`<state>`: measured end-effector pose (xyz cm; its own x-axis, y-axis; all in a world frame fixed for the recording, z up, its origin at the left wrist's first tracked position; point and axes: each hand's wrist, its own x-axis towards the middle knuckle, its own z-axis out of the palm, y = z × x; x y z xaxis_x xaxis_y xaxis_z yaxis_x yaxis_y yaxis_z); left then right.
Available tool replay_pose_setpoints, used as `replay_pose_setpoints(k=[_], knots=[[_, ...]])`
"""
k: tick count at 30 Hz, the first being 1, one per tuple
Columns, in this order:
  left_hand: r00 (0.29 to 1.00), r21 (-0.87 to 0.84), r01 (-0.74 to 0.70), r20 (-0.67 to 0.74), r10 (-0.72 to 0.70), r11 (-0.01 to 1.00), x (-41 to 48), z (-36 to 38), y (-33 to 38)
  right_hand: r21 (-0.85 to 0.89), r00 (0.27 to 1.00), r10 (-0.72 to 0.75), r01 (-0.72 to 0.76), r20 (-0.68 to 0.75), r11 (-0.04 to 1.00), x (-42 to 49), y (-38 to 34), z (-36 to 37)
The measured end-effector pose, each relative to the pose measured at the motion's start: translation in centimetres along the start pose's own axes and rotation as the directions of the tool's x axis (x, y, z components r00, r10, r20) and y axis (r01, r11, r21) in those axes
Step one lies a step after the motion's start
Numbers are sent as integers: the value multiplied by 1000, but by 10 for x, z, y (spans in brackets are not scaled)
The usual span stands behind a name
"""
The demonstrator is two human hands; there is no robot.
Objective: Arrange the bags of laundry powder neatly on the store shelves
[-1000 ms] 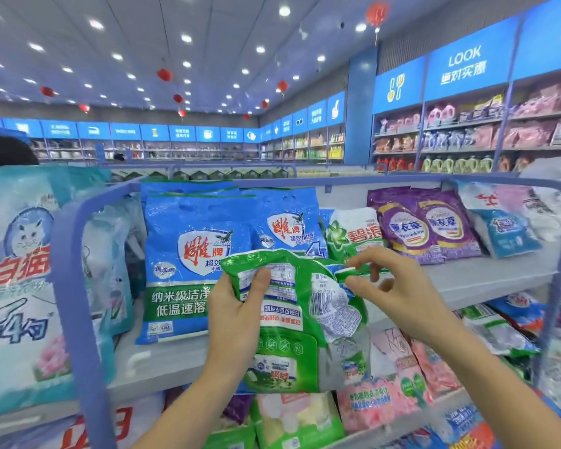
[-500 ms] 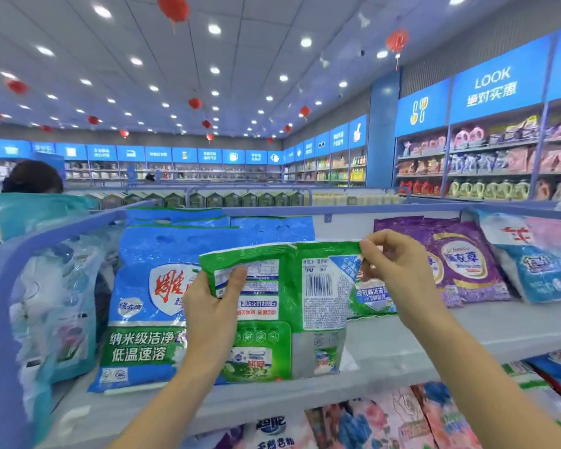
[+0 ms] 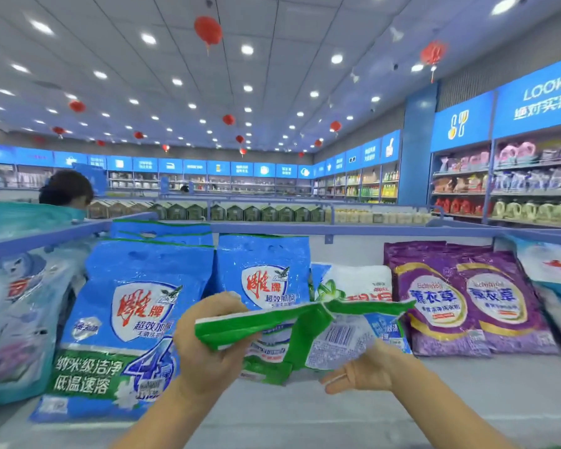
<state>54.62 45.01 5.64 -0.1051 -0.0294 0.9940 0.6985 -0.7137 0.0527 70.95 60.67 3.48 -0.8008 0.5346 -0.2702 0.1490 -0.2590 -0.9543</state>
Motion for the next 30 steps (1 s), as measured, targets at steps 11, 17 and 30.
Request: replay_pose_setpoints(k=[11, 17, 30], knots=[[658, 275, -672, 648, 384, 688, -23, -6, -16, -247, 921, -373, 339, -109, 908, 26, -70, -14], [563, 366, -702, 811, 160, 612, -38, -33, -41, -1, 781, -623, 624, -35, 782, 23, -89, -7], [391, 290, 796, 422, -818, 531, -13, 6, -84, -195, 788, -493, 584, 369, 788, 11, -89, -24]])
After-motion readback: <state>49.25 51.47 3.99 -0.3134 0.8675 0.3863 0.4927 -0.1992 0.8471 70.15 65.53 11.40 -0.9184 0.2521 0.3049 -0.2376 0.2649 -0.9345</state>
